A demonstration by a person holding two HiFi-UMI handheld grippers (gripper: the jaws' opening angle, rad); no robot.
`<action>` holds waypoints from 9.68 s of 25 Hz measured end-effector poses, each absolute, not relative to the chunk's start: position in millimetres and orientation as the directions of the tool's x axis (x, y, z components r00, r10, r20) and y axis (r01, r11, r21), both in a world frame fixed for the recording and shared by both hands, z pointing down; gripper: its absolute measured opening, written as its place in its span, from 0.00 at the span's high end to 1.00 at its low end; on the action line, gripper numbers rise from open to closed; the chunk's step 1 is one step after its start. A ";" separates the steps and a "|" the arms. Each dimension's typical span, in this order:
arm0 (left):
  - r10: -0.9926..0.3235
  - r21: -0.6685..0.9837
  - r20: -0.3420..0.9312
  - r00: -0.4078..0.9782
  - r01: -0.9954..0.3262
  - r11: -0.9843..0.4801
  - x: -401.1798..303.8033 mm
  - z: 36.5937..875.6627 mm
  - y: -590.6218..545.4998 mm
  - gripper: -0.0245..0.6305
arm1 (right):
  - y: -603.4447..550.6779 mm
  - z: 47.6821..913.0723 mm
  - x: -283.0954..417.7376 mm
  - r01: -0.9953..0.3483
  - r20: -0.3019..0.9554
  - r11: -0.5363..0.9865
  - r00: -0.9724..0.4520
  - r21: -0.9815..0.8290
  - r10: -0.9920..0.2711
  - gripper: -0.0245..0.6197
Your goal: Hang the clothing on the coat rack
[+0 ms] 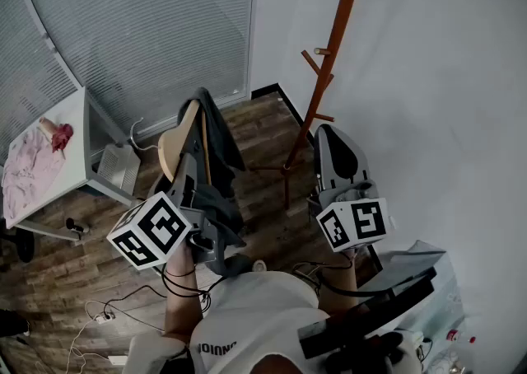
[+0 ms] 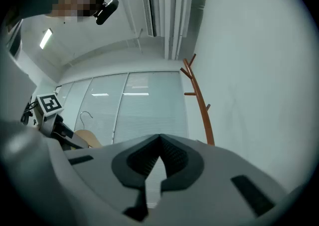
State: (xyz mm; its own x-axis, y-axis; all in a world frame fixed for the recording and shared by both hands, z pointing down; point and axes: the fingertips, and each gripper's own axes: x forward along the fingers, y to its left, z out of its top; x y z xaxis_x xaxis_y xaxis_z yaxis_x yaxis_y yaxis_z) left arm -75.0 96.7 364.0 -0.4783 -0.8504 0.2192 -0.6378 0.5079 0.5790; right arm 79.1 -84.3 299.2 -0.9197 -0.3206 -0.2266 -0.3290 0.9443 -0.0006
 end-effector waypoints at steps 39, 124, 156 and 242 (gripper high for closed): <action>-0.947 0.447 0.164 -0.277 -0.835 0.321 -146.8 326.5 13.4 0.87 | -138.0 253.5 16.5 -0.534 -0.335 0.834 -0.818 0.140 -0.468 0.93; -0.934 -0.057 0.074 0.350 -0.933 -0.354 -104.2 152.6 -306.0 0.88 | -242.7 179.0 80.1 -0.964 -0.492 0.217 -0.264 0.152 -0.830 0.93; -0.924 -0.153 0.142 0.355 -0.914 -0.375 -91.4 170.6 -314.5 0.88 | -242.3 183.8 85.8 -0.970 -0.480 0.197 -0.241 0.141 -0.843 0.93; -0.939 -0.565 0.067 0.336 -0.763 -0.314 -66.4 160.7 -296.2 0.79 | -239.7 190.8 94.6 -0.976 -0.466 0.178 -0.216 0.125 -0.858 0.93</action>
State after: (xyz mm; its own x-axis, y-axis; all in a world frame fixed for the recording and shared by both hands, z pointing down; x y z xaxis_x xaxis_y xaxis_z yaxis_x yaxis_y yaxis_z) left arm -66.4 -296.2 160.7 0.3365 -0.9393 0.0673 -0.7634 -0.3139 -0.5646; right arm 94.6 -239.7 190.8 -0.2162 -0.8580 -0.4659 -0.9760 0.1780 0.1251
